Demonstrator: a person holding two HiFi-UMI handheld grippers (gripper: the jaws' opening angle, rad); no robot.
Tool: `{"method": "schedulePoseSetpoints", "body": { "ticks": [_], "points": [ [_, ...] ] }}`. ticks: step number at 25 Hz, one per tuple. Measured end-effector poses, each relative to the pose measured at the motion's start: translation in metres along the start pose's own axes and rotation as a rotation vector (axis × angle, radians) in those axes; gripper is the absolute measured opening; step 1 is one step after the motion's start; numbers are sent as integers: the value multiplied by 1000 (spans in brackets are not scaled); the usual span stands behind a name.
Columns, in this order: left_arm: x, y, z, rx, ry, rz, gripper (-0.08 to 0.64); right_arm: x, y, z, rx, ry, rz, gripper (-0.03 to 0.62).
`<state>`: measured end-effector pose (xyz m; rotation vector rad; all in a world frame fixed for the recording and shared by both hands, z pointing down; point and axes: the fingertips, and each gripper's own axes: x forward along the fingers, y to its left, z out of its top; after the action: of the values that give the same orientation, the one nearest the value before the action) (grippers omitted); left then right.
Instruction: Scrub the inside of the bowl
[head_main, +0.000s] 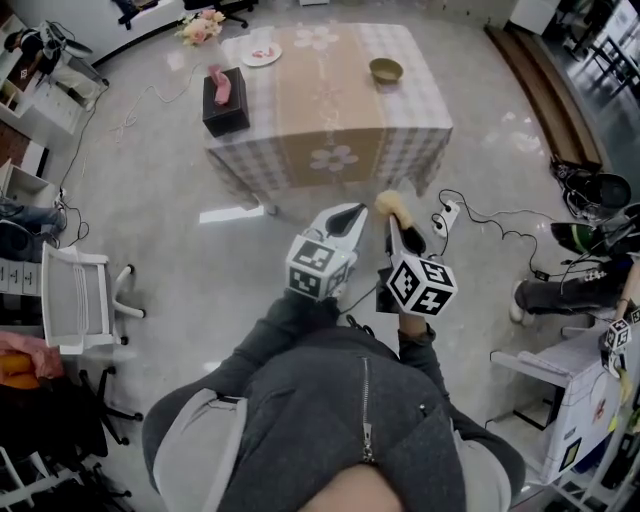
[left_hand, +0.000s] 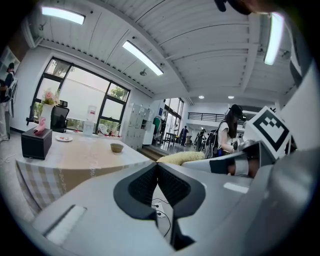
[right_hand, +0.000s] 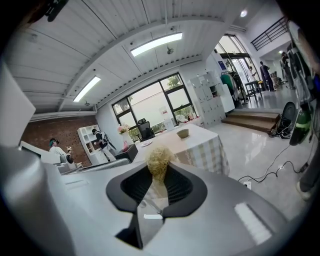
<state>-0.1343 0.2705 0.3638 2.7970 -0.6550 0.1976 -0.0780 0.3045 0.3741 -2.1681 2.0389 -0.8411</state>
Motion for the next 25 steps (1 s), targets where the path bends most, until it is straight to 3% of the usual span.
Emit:
{"method": "schedulePoseSetpoints", "body": {
  "ticks": [15, 25],
  "points": [
    [43, 77, 14, 11, 4, -43, 11, 74, -4, 9, 54, -27, -71, 71],
    [60, 92, 9, -1, 29, -70, 11, 97, -13, 10, 74, -13, -94, 71]
  ]
}}
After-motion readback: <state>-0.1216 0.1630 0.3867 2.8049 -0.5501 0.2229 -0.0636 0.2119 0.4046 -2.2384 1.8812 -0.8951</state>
